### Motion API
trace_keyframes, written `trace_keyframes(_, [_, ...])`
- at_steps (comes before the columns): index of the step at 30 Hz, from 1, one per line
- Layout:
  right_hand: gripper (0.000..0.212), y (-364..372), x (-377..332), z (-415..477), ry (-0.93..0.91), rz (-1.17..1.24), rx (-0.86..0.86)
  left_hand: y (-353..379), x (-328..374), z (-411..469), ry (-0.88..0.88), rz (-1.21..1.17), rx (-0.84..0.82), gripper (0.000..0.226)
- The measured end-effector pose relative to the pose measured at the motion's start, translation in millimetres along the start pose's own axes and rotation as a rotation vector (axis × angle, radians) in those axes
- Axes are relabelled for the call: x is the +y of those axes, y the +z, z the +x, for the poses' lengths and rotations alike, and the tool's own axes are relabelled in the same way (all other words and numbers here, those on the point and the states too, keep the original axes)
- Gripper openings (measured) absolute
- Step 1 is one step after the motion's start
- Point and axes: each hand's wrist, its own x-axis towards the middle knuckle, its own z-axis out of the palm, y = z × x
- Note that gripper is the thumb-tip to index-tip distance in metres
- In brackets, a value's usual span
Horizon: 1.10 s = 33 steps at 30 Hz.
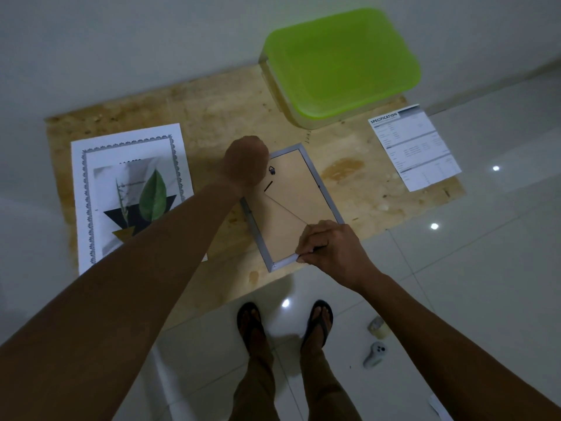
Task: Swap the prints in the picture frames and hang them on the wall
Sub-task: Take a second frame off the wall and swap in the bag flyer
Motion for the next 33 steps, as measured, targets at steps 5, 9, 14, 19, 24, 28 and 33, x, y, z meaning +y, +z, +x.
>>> trace_keyframes(5, [0.024,-17,-15,15,0.172,0.057,-0.041,5,-14,-39,-0.221,-0.356,0.116,0.027])
trace_keyframes(9, [0.034,-27,-24,51,0.257,-0.168,0.053,-1,0,-88,-0.399,-0.456,0.131,0.041])
trace_keyframes(14, [0.048,-20,-29,86,0.327,-0.375,-0.068,8,2,-113,-0.401,-0.405,-0.115,0.086])
trace_keyframes(19, [0.044,-18,-32,91,0.388,-0.330,0.004,10,1,-123,-0.302,-0.315,-0.271,0.116])
trace_keyframes(24, [0.060,-21,-33,95,0.415,-0.237,0.001,8,3,-124,-0.323,-0.327,-0.261,0.118])
trace_keyframes(28, [0.064,-27,-37,98,0.418,-0.158,0.015,4,2,-126,-0.320,-0.318,-0.241,0.123])
trace_keyframes(33, [0.034,-45,-48,102,0.436,-0.039,0.125,1,3,-126,-0.351,-0.320,-0.210,0.124])
